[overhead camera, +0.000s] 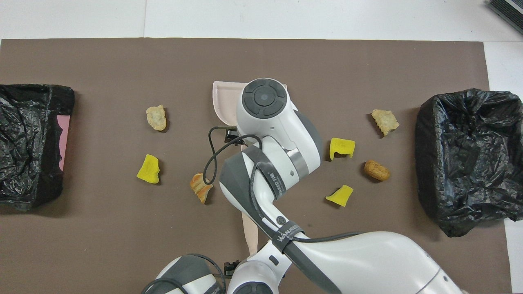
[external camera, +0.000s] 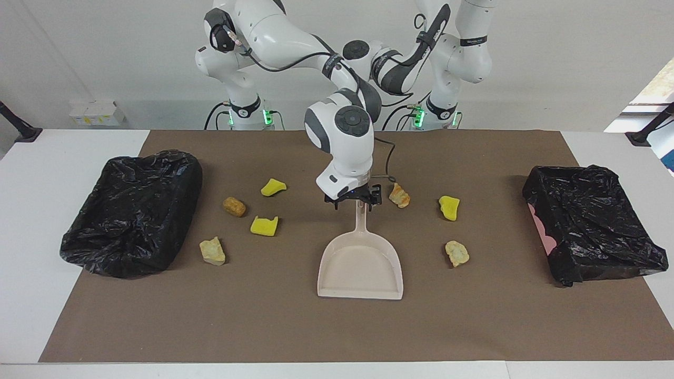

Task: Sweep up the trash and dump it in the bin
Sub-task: 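Grasp the beige dustpan handle with the right gripper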

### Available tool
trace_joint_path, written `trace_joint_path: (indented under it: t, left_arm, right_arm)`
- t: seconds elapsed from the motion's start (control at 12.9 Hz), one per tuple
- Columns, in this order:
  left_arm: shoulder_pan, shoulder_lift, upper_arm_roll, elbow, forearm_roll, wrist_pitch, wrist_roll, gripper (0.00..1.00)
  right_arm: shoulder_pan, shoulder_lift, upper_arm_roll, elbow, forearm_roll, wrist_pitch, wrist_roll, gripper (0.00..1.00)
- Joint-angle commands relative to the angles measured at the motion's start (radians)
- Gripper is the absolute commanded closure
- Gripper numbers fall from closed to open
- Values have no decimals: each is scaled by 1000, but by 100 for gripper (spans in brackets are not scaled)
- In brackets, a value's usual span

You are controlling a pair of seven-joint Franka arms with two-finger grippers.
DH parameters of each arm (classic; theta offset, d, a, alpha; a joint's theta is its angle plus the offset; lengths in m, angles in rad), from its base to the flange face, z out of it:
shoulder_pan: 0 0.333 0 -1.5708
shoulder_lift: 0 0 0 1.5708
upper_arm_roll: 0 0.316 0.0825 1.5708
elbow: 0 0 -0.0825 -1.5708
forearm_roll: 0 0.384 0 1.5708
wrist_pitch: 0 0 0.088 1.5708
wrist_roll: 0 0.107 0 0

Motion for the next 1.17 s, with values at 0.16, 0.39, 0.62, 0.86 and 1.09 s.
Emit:
trace_joint_path:
  t: [0.16, 0.39, 0.62, 0.86, 1.09]
  left_arm:
    - [-29, -21, 16, -39, -47, 18, -20, 17]
    - [-29, -19, 18, -42, -70, 19, -8, 27]
    - [-28, -24, 18, -54, -70, 16, -4, 43]
    - [-28, -21, 18, -53, -72, 13, 0, 67]
    - [-23, -16, 23, -39, -72, 0, 3, 100]
  right_arm:
    - [19, 58, 3, 24, 5, 51, 15, 12]
    - [20, 58, 3, 18, -7, 52, 15, 60]
    - [22, 58, 2, 20, -10, 39, 18, 100]
    - [11, 38, -1, 26, -7, 32, 17, 100]
    - [-7, -16, -18, 23, 5, 22, 6, 100]
